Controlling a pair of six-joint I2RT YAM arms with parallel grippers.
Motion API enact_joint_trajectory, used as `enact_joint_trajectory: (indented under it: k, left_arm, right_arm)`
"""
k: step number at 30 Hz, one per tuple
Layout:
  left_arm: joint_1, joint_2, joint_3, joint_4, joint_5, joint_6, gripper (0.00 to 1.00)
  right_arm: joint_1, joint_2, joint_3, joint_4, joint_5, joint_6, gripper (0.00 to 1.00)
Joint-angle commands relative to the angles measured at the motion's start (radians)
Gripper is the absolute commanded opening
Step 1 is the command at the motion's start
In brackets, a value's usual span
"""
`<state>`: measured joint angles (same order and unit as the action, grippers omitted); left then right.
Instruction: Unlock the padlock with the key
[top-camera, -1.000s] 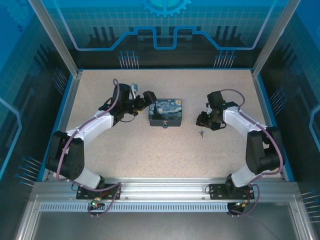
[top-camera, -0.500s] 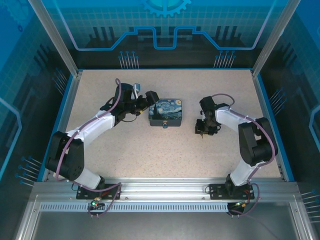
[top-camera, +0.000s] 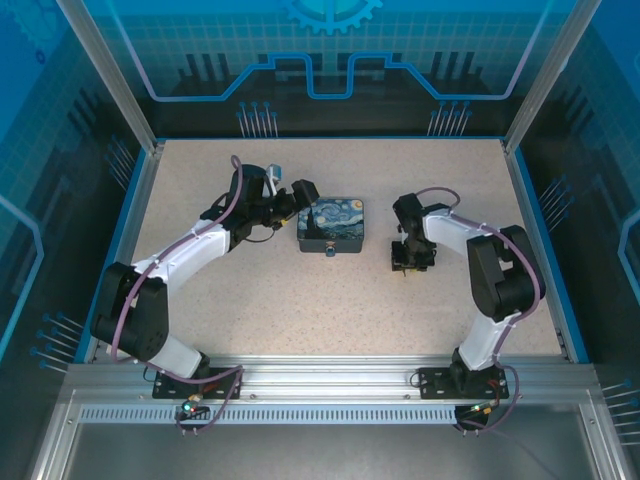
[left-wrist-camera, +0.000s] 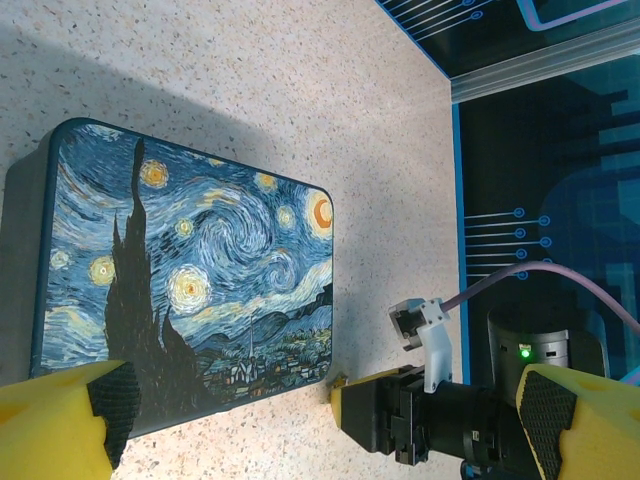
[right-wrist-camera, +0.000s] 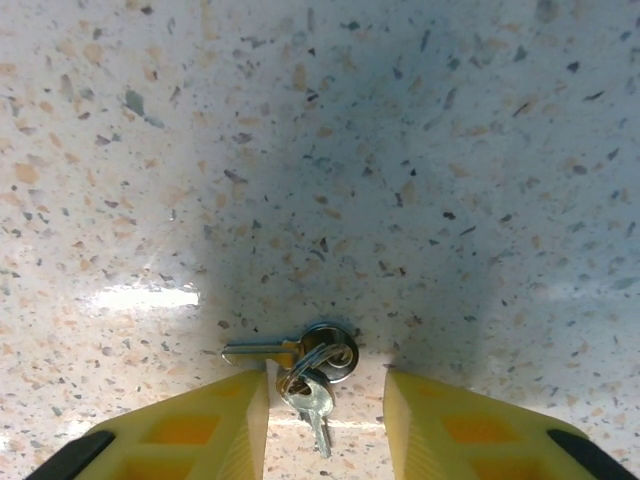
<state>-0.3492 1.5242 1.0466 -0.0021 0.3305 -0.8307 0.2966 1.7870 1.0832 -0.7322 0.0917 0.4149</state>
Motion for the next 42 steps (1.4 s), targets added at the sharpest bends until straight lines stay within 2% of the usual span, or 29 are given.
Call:
enact_joint_trajectory:
  k: [1, 21, 28, 34, 42]
  left_arm:
    - [-0.014, 0.014, 0.03, 0.013, 0.018, -0.013, 0.99]
    - [-0.032, 0.028, 0.029, 0.032, 0.021, -0.018, 0.99]
    - [-0.034, 0.027, 0.027, 0.032, 0.025, -0.016, 0.99]
    - [-0.034, 0.024, 0.02, 0.032, 0.024, -0.016, 0.99]
    - [-0.034, 0.009, 0.001, 0.026, 0.023, -0.009, 0.99]
  right_arm:
    - [0.012, 0.038, 0.031, 0.009, 0.022, -0.015, 0.32]
    - [0.015, 0.046, 0.062, 0.014, -0.011, -0.044, 0.17]
    - [0.014, 0.031, 0.057, 0.016, -0.024, -0.058, 0.0]
    - [0.008, 0.0, 0.04, 0.045, -0.072, -0.08, 0.0]
    - [0.001, -0.127, -0.004, 0.089, -0.19, -0.087, 0.0]
